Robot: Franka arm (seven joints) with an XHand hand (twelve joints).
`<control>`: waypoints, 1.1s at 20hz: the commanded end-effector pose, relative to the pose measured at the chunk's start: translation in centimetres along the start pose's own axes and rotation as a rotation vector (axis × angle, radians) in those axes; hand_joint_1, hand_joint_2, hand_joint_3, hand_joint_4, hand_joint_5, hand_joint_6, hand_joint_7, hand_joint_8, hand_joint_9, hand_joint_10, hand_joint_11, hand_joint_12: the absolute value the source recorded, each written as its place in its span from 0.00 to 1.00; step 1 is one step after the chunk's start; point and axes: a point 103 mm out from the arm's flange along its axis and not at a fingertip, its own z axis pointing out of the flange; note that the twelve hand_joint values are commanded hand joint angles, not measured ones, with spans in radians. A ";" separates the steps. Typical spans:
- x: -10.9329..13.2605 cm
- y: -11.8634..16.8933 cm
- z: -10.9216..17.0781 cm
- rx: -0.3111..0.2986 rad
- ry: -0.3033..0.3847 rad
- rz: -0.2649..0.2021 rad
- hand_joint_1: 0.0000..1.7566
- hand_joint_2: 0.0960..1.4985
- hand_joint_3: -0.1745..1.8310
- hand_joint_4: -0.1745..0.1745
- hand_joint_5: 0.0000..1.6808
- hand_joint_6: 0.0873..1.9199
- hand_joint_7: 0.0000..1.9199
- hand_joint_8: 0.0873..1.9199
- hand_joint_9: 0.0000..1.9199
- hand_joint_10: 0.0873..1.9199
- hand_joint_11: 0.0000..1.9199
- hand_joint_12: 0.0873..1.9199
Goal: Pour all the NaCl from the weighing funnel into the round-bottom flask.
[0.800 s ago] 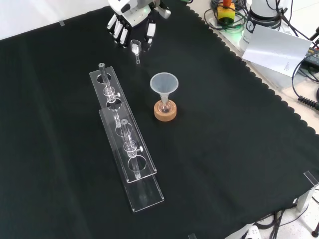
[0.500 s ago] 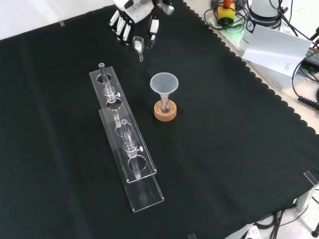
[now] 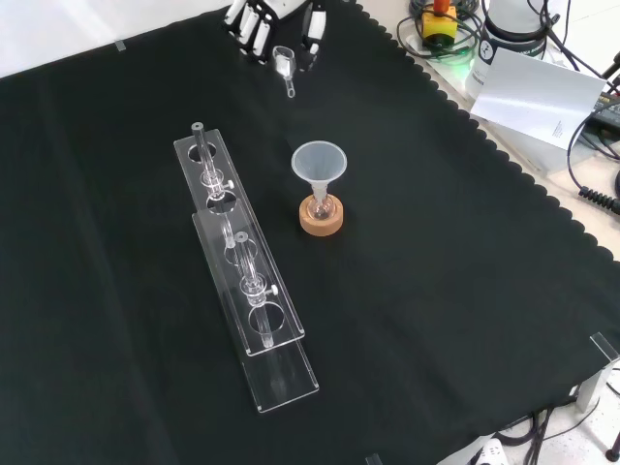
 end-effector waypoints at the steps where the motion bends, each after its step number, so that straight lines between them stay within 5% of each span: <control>1: 2.9 0.1 -0.5 0.043 -0.034 -0.042 0.59 0.48 0.42 1.00 0.61 0.55 0.35 0.34 0.46 0.24 0.23 0.65; 22: 6.3 1.5 -0.5 0.117 -0.155 -0.111 0.60 0.48 0.43 1.00 0.61 0.55 0.35 0.33 0.46 0.23 0.23 0.65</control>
